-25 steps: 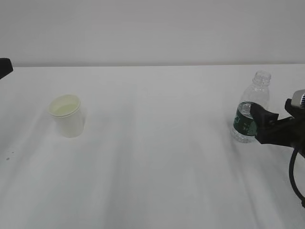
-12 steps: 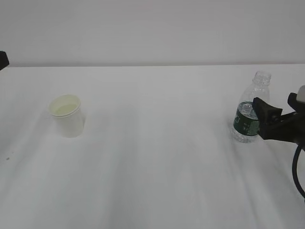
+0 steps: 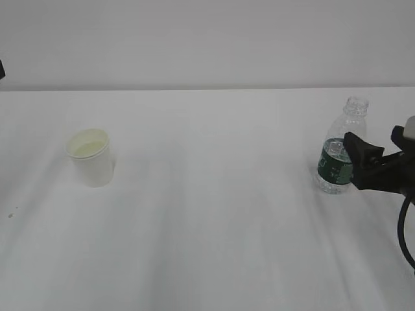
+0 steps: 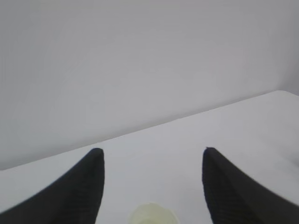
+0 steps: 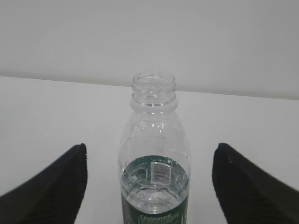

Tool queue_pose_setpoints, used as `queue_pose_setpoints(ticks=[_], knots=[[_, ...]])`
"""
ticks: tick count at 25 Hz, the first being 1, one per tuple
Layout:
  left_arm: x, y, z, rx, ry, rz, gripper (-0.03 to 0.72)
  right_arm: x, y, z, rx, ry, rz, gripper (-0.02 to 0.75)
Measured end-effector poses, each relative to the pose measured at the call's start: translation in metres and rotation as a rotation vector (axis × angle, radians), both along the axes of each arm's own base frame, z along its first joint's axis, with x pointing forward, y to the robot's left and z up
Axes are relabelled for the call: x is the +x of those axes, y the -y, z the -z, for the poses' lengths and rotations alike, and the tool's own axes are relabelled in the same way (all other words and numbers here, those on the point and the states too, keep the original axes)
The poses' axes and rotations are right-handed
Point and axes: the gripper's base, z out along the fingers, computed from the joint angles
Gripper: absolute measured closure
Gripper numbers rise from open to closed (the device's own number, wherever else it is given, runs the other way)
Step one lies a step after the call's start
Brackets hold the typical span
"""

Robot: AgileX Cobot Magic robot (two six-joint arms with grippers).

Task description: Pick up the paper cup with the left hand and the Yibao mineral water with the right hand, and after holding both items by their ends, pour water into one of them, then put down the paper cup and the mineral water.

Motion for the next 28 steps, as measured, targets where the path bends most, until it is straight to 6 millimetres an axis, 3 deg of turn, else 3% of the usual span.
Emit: queue_pose_setpoints(ticks=[5,14,22,28], knots=[[0.007,-0.004,-0.012,-0.005,0.029,-0.024,0.218,0.000,0.000,-0.002,-0.005,0.011,-0.005,0.112],[0.008,-0.006,-0.015,-0.054,0.038,-0.059,0.221,-0.007,0.001,-0.030,-0.035,0.100,-0.010,0.125],[0.012,0.016,-0.017,-0.075,0.033,0.000,0.221,-0.003,0.000,-0.051,-0.050,0.085,-0.017,0.139],[0.019,0.019,-0.031,-0.060,0.063,-0.005,0.221,0.010,-0.003,-0.069,-0.081,0.096,-0.024,0.144]])
